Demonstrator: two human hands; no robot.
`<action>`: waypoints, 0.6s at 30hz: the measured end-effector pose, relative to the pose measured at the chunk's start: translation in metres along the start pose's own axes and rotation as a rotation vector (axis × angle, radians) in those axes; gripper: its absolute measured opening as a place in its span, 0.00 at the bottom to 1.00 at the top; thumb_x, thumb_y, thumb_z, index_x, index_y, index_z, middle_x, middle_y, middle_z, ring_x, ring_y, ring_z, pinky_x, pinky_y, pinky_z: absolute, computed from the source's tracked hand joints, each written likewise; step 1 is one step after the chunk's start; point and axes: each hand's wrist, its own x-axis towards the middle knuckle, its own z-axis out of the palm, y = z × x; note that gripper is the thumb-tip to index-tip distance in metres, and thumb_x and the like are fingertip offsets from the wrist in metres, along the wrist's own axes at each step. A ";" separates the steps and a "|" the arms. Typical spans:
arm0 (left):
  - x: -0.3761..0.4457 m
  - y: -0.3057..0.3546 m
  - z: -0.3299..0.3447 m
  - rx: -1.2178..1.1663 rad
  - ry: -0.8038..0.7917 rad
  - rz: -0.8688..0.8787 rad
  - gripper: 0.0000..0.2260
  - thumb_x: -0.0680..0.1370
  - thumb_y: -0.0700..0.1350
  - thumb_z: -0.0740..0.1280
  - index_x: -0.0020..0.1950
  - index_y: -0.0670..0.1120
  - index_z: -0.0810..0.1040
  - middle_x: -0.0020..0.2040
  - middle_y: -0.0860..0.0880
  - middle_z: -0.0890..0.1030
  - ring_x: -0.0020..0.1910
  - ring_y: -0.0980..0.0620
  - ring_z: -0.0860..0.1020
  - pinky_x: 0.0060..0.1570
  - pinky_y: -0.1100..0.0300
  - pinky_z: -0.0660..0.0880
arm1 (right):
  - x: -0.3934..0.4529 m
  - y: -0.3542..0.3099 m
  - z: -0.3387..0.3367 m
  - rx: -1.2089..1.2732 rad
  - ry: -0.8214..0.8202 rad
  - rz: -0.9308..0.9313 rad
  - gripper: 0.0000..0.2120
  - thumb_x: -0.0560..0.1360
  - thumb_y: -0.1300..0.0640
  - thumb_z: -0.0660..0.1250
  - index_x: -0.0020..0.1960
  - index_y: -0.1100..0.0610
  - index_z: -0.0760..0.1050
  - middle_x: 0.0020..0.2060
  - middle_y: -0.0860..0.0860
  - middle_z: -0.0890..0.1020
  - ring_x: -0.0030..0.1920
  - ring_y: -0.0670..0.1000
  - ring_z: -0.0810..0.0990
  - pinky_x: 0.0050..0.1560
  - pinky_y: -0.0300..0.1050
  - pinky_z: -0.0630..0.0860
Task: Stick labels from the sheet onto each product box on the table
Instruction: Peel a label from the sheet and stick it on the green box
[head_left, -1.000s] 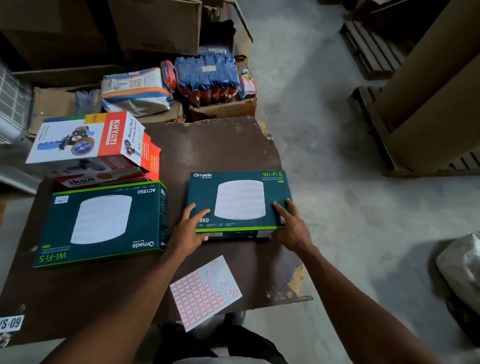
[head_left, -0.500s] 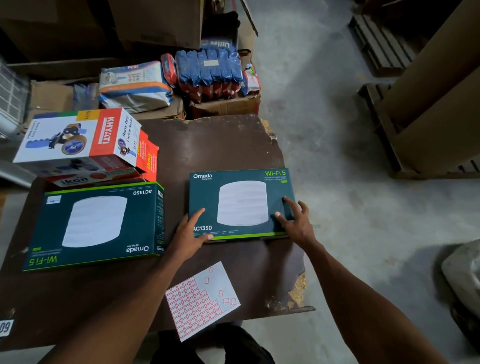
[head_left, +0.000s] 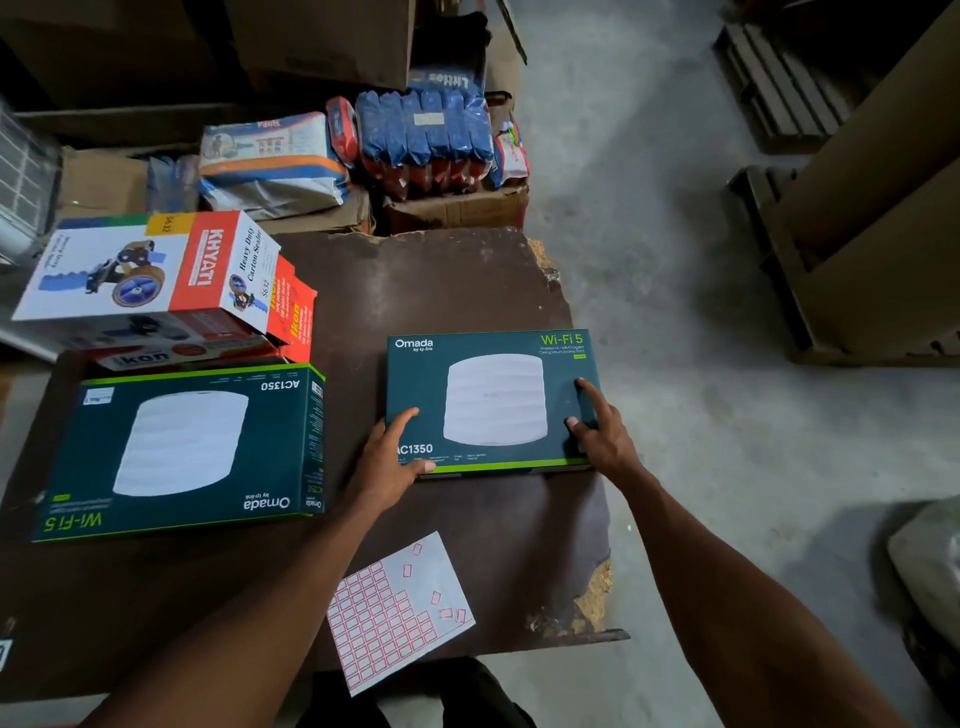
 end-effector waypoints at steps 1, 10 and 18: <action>0.001 0.001 0.001 -0.002 0.000 0.000 0.38 0.71 0.42 0.80 0.77 0.55 0.68 0.70 0.44 0.71 0.67 0.45 0.73 0.65 0.56 0.71 | 0.002 0.001 -0.001 0.011 0.005 -0.008 0.29 0.81 0.55 0.68 0.75 0.32 0.64 0.64 0.54 0.69 0.54 0.58 0.80 0.52 0.54 0.85; -0.001 0.000 0.002 -0.018 -0.006 -0.003 0.38 0.72 0.42 0.79 0.78 0.56 0.67 0.71 0.45 0.70 0.68 0.46 0.73 0.66 0.54 0.73 | 0.000 0.000 -0.001 0.050 0.008 -0.016 0.29 0.81 0.57 0.68 0.77 0.35 0.65 0.64 0.56 0.70 0.55 0.57 0.80 0.50 0.55 0.86; -0.001 -0.001 0.003 -0.015 -0.015 -0.019 0.39 0.72 0.43 0.79 0.78 0.57 0.66 0.71 0.45 0.70 0.67 0.46 0.73 0.66 0.51 0.74 | -0.001 -0.003 0.002 0.057 0.013 -0.010 0.30 0.80 0.57 0.69 0.76 0.34 0.65 0.66 0.56 0.71 0.58 0.59 0.80 0.54 0.59 0.85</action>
